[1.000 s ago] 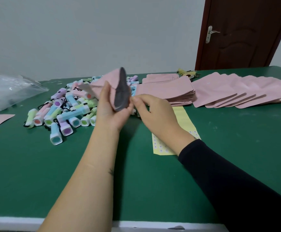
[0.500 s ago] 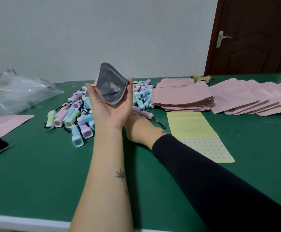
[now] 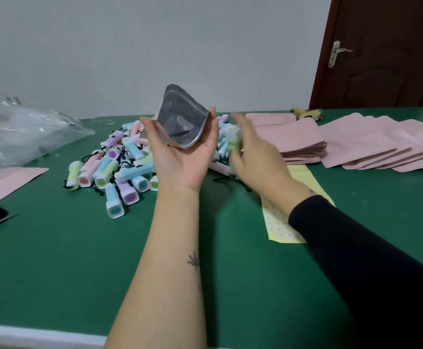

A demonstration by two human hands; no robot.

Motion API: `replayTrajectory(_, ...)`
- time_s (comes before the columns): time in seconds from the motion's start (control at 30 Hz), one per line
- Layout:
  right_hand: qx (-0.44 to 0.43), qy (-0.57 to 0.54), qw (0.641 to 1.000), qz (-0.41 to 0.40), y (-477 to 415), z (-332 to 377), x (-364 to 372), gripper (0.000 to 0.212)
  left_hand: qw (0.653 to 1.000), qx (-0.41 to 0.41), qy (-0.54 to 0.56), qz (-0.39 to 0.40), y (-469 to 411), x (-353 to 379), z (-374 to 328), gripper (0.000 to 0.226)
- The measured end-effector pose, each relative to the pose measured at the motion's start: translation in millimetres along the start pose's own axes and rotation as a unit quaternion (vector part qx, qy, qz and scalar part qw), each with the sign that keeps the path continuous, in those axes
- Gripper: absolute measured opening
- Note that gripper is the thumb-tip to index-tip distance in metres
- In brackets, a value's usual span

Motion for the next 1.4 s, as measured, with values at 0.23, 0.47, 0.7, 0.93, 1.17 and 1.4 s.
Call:
replayTrajectory(0.23, 0.038, -0.376, 0.891, -0.251, 8.3, -15.7, -79.2, 0.036, 0.998, -0.062, -0.012, 0.023, 11.9, 2.6, 38.3, 0.089)
replayTrajectory(0.47, -0.107, -0.255, 0.922, -0.272, 28.5, 7.4, -70.4, 0.038, 0.99, -0.106, -0.02, 0.093, 29.3, 6.6, 67.5, 0.086)
replayTrajectory(0.7, -0.118, -0.082, 0.963, -0.229, 29.4, 1.7, -55.9, 0.008, 0.988, -0.133, -0.047, 0.071, 40.3, 3.6, 77.8, 0.078)
replayTrajectory(0.93, -0.136, -0.023, 0.962, -0.235, 27.1, 2.2, -54.0, 0.014, 0.987, -0.143, -0.044, 0.058, 39.4, 4.3, 79.0, 0.072)
replayTrajectory(1.17, 0.169, -0.21, 0.946, -0.18, 1.9, -52.1, -58.9, 0.047, 0.984, -0.154, -0.054, 0.068, 35.5, 6.5, 75.0, 0.097)
replayTrajectory(1.4, 0.216, -0.224, 0.95, 0.025, -0.8, -77.2, -34.4, 0.052, 0.962, -0.237, -0.053, 0.125, 42.6, 12.5, 79.5, 0.104)
Point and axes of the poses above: each hand's wrist, its own y-axis away from the middle knuckle, its own x-axis out of the palm, z = x × y, the point moved 3 cm from there along -y, towards the middle knuckle, and after that the axes turned 13 degrees about x, right-handed, at the moved point
